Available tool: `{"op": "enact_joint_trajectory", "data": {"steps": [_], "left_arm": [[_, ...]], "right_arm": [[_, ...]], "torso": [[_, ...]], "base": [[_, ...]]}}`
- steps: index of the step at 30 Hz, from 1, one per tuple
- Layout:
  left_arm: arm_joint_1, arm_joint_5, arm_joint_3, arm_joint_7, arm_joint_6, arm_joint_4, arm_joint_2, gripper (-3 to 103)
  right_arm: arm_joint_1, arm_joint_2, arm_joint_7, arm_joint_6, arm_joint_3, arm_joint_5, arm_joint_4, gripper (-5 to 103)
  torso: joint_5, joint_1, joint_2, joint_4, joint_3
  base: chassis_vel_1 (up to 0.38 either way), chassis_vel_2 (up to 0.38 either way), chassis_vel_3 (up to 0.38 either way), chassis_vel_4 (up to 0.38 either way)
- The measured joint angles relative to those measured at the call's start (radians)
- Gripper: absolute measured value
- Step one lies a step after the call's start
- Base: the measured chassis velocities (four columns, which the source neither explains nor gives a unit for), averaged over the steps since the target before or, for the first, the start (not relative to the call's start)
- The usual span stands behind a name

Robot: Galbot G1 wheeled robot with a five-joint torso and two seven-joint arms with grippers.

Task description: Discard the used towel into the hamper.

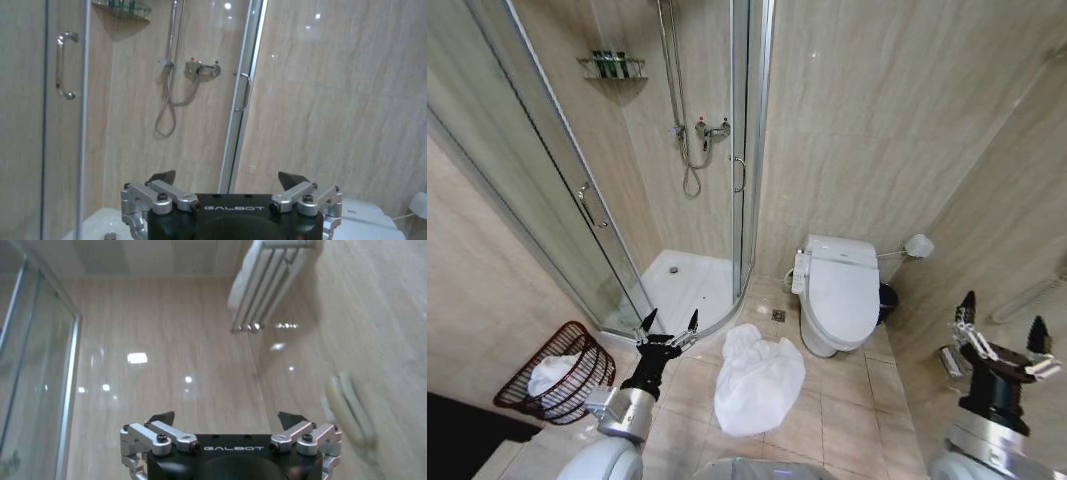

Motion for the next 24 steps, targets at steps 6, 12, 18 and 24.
{"op": "enact_joint_trajectory", "data": {"steps": [6,12,18,24], "left_arm": [[0.0,0.0,0.0,0.0,0.0,0.0,0.0,100],[0.0,0.0,0.0,0.0,0.0,0.0,0.0,100],[0.0,0.0,0.0,0.0,0.0,0.0,0.0,100],[0.0,0.0,0.0,0.0,0.0,0.0,0.0,100]], "right_arm": [[0.0,-0.011,-0.008,0.039,-0.009,-0.017,-0.103,100],[0.011,-0.027,-0.001,0.029,0.015,0.009,-0.092,100],[0.013,-0.039,0.007,0.016,0.031,0.027,-0.077,100],[0.015,-0.034,0.001,0.025,0.025,0.003,-0.068,100]], "torso": [[0.0002,0.0,0.0,0.0,0.0],[0.0,-0.001,0.0,0.0001,0.0],[-0.0002,-0.002,0.001,-0.0002,-0.001],[0.0,-0.016,-0.036,0.0,-0.019]], "base": [[0.177,-0.181,-0.191,0.188],[0.23,-0.233,-0.237,0.244],[0.094,-0.11,-0.113,0.081],[-0.029,0.042,0.056,-0.025]]}}
